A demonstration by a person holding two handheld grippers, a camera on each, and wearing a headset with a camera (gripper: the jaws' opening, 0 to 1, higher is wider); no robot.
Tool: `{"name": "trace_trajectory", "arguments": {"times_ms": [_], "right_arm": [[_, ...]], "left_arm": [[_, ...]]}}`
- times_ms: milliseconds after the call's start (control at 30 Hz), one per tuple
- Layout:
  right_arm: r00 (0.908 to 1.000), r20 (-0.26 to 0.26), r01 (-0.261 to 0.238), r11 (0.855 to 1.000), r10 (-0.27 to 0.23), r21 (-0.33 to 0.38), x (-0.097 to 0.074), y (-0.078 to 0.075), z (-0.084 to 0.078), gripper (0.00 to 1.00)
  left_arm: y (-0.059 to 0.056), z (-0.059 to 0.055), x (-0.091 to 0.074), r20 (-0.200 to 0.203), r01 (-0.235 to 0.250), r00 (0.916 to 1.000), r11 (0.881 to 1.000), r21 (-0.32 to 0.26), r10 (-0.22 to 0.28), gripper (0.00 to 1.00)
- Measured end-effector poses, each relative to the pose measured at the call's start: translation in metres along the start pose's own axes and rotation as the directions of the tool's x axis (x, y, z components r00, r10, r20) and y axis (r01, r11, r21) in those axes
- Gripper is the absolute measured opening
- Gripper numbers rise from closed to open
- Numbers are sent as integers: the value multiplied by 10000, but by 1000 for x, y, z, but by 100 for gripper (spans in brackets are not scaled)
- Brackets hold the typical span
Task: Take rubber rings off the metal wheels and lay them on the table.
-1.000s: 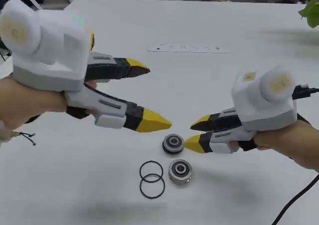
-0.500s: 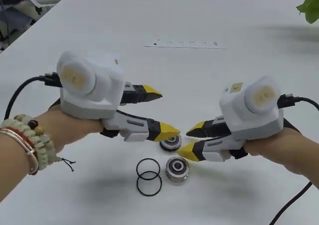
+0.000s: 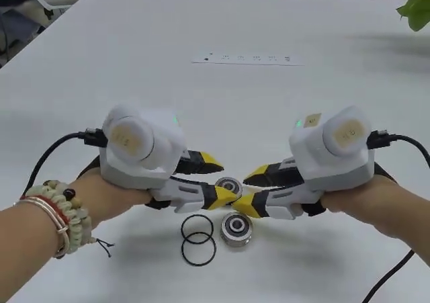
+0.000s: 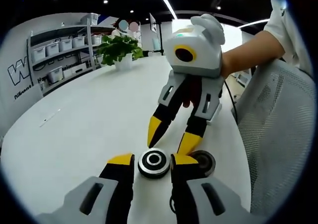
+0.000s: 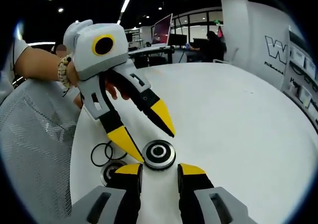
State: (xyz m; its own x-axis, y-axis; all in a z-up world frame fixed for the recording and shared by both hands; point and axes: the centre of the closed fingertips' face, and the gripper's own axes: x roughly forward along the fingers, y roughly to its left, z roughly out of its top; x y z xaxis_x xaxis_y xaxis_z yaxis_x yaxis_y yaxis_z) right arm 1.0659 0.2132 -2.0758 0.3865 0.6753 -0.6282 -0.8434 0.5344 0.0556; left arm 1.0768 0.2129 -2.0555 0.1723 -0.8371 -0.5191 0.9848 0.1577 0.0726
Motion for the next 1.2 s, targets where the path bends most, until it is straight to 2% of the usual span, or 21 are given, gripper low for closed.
{"name": "trace_trajectory", "arguments": {"times_ms": [200, 433, 500, 533, 700, 833, 1000, 1200], "right_arm": [[10000, -25, -27, 10000, 26, -66, 2, 2, 0, 26], [9997, 227, -45, 9994, 38, 341, 2, 1, 3, 27], [9997, 248, -46, 9993, 37, 359, 3, 2, 3, 27], [9997, 259, -41, 9993, 31, 374, 3, 2, 3, 27], [9995, 327, 5, 9985, -23, 551, 4, 0, 3, 24], [9995, 327, -22, 9995, 12, 331, 4, 0, 3, 22], [9998, 178, -105, 9995, 111, -312, 2, 1, 1, 19], [9999, -10, -117, 9984, 116, -545, -1, 1, 0, 15]], "left_arm": [[0, -2, 1, -1, -65, 10000, 9999, -150, 65, 16], [-4, -3, 2, 37, 54, 10000, 9983, -576, -52, 10], [-1, -3, 2, 50, -98, 9999, 9973, -729, 102, 8], [-1, -3, 2, 52, -92, 9999, 9982, -594, 95, 8], [-1, -4, 3, 78, -154, 9998, 9976, -676, 160, 8], [-2, -4, 3, 118, -158, 9998, 9976, -668, 166, 8], [-2, -4, 3, 158, -168, 9997, 9976, -665, 179, 8], [-3, -4, 2, 143, -268, 9995, 9968, -753, 280, 8]]}}
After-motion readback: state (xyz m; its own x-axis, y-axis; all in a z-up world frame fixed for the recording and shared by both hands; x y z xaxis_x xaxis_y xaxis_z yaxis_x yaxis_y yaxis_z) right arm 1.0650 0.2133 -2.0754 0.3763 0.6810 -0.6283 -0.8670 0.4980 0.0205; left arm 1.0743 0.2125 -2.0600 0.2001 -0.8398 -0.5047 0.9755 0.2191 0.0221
